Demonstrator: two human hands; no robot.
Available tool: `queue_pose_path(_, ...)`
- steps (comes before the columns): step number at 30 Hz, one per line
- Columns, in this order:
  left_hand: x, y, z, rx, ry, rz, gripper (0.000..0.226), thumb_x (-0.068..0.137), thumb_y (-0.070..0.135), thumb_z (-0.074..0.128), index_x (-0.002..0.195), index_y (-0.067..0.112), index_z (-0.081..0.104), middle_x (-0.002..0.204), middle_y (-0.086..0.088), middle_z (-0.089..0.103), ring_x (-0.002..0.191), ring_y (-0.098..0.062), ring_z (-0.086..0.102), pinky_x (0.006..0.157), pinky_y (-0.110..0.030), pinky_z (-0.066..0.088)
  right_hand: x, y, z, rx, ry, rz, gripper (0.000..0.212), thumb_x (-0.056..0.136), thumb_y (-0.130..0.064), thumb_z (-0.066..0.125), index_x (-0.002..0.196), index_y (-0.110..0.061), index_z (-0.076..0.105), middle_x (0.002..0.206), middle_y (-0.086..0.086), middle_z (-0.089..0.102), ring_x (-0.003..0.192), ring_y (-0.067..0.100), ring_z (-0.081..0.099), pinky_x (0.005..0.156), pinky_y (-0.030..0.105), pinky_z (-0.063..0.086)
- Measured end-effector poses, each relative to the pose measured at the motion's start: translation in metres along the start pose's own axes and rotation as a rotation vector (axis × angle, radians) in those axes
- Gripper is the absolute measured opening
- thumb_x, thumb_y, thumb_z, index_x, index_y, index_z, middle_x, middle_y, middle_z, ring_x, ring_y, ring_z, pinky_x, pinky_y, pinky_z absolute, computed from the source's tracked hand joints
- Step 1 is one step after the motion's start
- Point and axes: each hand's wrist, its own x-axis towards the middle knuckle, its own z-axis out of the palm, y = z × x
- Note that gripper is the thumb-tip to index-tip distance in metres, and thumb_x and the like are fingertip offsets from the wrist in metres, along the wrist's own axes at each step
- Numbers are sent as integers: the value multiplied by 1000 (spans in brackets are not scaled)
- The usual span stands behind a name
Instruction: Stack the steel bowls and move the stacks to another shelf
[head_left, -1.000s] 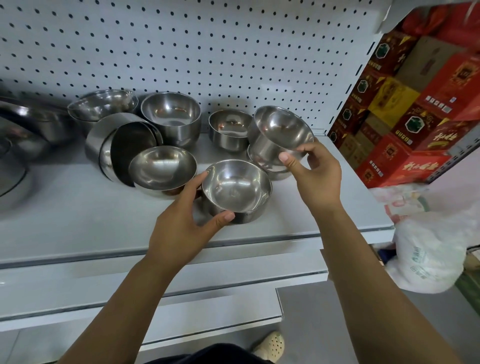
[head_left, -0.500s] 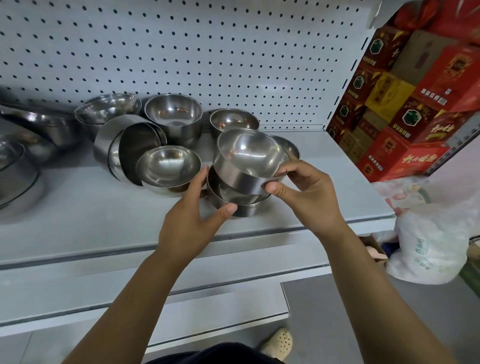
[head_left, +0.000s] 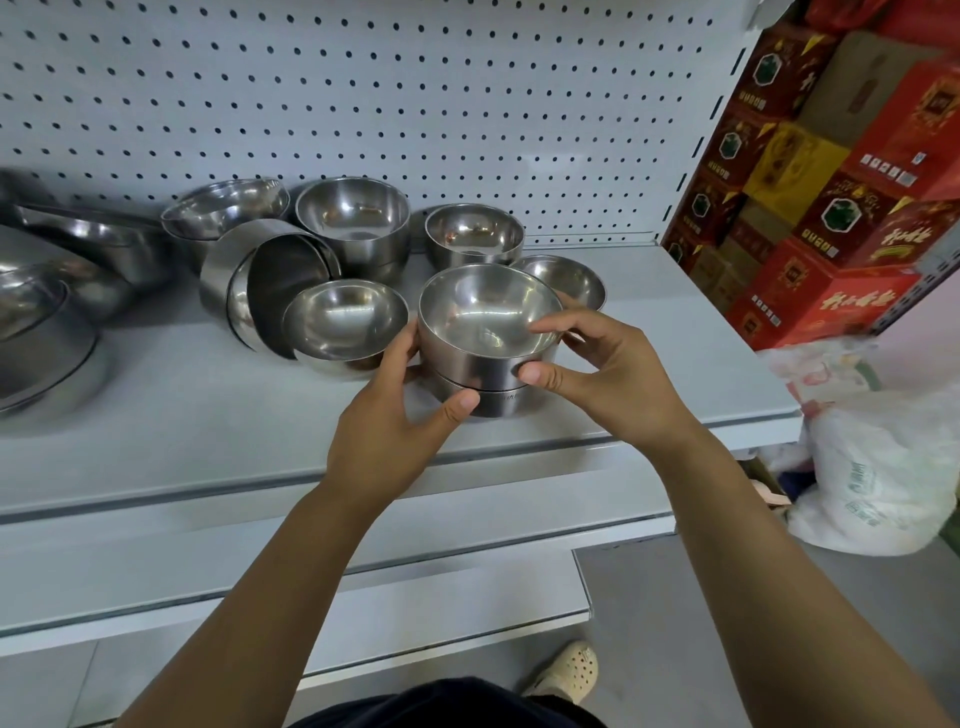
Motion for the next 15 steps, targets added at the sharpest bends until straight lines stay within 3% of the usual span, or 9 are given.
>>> queue_pose_path(4, -1, 3, 1, -18, -15, -23, 97, 75, 70, 69, 156, 45, 20, 153, 20, 45, 138, -5, 45, 112, -38, 44, 1, -3, -9, -22, -15, -5, 46, 77, -33, 83, 121, -22, 73, 141, -8, 65, 142, 7, 49, 119, 38, 40)
queue_pose_path(8, -2, 16, 10, -134, 39, -18, 98, 71, 60, 77, 153, 43, 27, 147, 27, 42, 124, 13, 46, 96, -8, 41, 18, -6, -24, -22, 74, -20, 38, 86, -29, 79, 122, -15, 73, 133, -5, 69, 127, 4, 61, 112, 32, 47)
queue_pose_path(9, -2, 18, 15, -169, 53, -23, 97, 70, 58, 79, 151, 45, 27, 146, 28, 42, 126, 12, 46, 96, -8, 43, 25, -7, -28, -23, 90, -14, 35, 88, -26, 79, 121, -14, 73, 129, -4, 71, 122, 4, 64, 109, 30, 49)
queue_pose_path(13, -2, 20, 27, -198, 97, -41, 116, 65, 64, 85, 155, 51, 14, 155, 23, 39, 141, -7, 43, 112, -42, 45, 62, -6, -47, -64, 95, 28, 25, 91, -27, 78, 115, -19, 74, 121, -8, 73, 117, -1, 65, 101, 24, 54)
queue_pose_path(15, -2, 21, 28, -191, 125, -56, 116, 63, 66, 85, 155, 52, 16, 152, 24, 43, 140, -9, 45, 112, -47, 46, 83, -2, -58, -126, 67, 53, 21, 91, -35, 78, 110, -27, 74, 122, -10, 72, 122, 0, 61, 97, 17, 53)
